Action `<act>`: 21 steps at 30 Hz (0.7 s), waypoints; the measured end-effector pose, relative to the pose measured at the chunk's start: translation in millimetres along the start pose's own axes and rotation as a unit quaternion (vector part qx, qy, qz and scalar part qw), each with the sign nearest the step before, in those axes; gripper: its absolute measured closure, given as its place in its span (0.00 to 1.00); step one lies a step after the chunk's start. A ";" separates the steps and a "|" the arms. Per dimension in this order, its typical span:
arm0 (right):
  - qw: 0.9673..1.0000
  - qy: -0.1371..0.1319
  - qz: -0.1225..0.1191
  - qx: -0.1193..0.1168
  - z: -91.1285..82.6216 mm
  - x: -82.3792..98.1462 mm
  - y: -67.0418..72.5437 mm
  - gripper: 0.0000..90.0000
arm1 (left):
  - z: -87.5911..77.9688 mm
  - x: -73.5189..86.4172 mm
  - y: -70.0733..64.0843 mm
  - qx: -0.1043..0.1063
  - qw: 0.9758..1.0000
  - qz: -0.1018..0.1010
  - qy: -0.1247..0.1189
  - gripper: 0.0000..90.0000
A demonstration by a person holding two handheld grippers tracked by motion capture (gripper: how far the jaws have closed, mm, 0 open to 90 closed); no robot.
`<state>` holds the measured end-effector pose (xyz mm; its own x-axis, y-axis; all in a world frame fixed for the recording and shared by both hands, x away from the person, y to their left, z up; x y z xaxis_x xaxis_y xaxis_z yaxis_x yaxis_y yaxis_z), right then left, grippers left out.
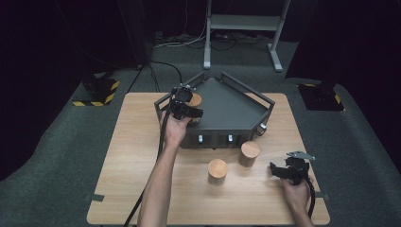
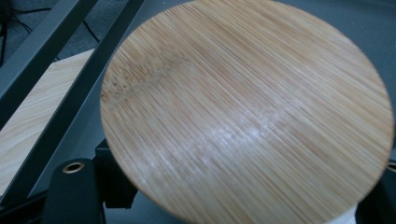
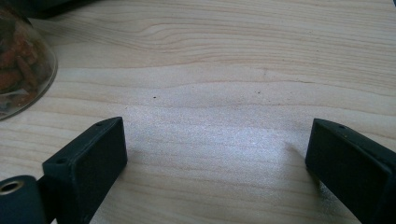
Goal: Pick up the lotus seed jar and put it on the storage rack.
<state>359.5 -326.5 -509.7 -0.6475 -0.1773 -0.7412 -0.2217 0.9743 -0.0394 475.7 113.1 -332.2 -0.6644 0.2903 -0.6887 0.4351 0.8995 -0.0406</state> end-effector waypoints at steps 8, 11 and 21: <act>1.000 0.000 0.000 0.000 0.0 0.0 0.0 0.05 | 6.6 1.9 0.6 -0.003 1.000 -0.003 -0.003 0.28; 1.000 0.000 0.000 0.000 0.0 0.0 0.0 0.05 | 7.8 2.7 1.5 -0.005 1.000 -0.005 -0.003 0.28; 1.000 0.000 0.000 0.000 0.0 0.0 0.0 0.05 | 12.6 8.6 2.0 -0.006 1.000 -0.005 -0.008 0.28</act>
<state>359.5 -326.5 -509.7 -0.6473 -0.1776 -0.7412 -0.2220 0.9742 -0.0395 478.5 113.3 -347.4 -0.6593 0.2764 -0.6993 0.4215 0.9060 -0.0393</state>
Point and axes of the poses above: each handheld gripper's, and its own axes: z roughly forward along the jaws, x roughly out of its underside, y roughly to its left, the point moved 8 cm from there along z, roughly forward along the jaws, and after that the axes turned 2 degrees about x, right-handed, at the moved point
